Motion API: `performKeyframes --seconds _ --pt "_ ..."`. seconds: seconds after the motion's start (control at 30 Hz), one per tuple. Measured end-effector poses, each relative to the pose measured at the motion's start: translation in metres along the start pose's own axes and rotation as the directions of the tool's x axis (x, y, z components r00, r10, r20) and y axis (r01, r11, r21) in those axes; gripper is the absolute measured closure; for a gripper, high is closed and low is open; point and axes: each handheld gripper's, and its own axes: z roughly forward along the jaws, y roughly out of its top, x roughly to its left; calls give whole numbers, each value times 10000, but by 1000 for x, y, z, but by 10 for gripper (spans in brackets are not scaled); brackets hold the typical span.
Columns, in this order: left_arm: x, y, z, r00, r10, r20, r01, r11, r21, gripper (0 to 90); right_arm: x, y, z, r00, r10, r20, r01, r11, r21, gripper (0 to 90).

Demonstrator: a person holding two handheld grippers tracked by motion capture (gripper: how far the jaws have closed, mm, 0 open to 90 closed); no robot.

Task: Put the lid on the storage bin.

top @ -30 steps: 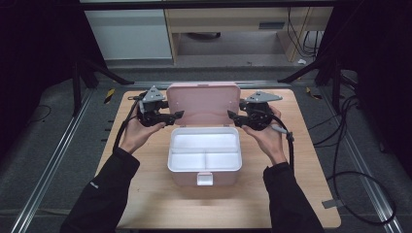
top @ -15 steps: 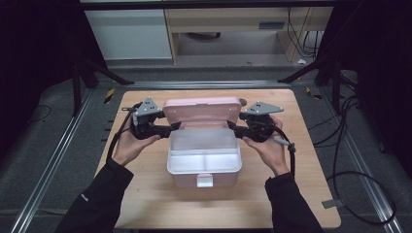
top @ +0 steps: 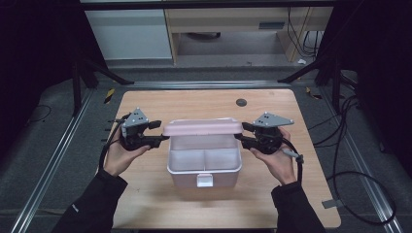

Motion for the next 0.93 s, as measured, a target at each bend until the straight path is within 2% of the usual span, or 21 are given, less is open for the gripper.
performKeyframes --seconds 0.1,0.27,0.33,0.47,0.5,0.53,0.57,0.6,0.63,0.7,0.77,0.8,0.83,0.87,0.93 --pt "-6 -7 -1 9998 199 -18 -199 9996 213 414 2 -5 0 10000 -16 -44 16 10000 71 537" --pt "-9 -20 -7 9997 204 -141 -197 9987 476 409 1 -14 -6 10000 15 -90 -13 9997 264 526" --pt "-9 -31 -11 9999 28 -155 -20 9984 561 403 1 -25 -12 10000 16 -47 -14 9990 457 518" --pt "-7 -42 -15 9995 -201 -253 217 9975 672 392 -2 -38 -17 9999 74 113 -82 9973 734 507" --pt "-5 -50 -17 9983 -315 -485 354 9961 813 389 -7 -46 -21 9992 361 174 -372 9969 696 505" --pt "-5 -50 -17 9983 -315 -485 354 9961 813 386 -7 -46 -21 9992 361 174 -372 9969 696 505" --pt "-3 -54 -18 9976 -434 -547 479 9954 835 385 -12 -53 -24 9981 484 389 -515 9954 813 492" --pt "-1 -58 -18 9966 -577 -589 628 9942 875 385 -12 -53 -24 9981 484 389 -515 9954 813 492" --pt "1 -63 -19 9950 -751 -656 809 9926 905 376 -17 -60 -26 9962 656 566 -703 9939 849 465" --pt "6 -72 -19 9910 -1085 -777 1158 9886 959 371 -19 -63 -27 9951 716 687 -774 9932 865 446" --pt "12 -82 -17 9869 -1230 -1044 1360 9824 1283 354 -24 -71 -28 9917 799 1010 -902 9906 1024 417" --pt "18 -90 -15 9805 -1550 -1211 1709 9760 1346 340 -30 -80 -28 9861 882 1405 -1057 9868 1225 381" --pt "20 -95 -14 9786 -1674 -1195 1837 9727 1418 334 -32 -85 -29 9822 983 1601 -1201 9838 1330 361" --pt "20 -95 -14 9786 -1674 -1195 1837 9727 1418 328 -32 -85 -29 9822 983 1601 -1201 9838 1330 361" --pt "25 -106 -10 9743 -1806 -1346 2016 9657 1635 320 -39 -94 -30 9732 954 2092 -1312 9776 1645 343"
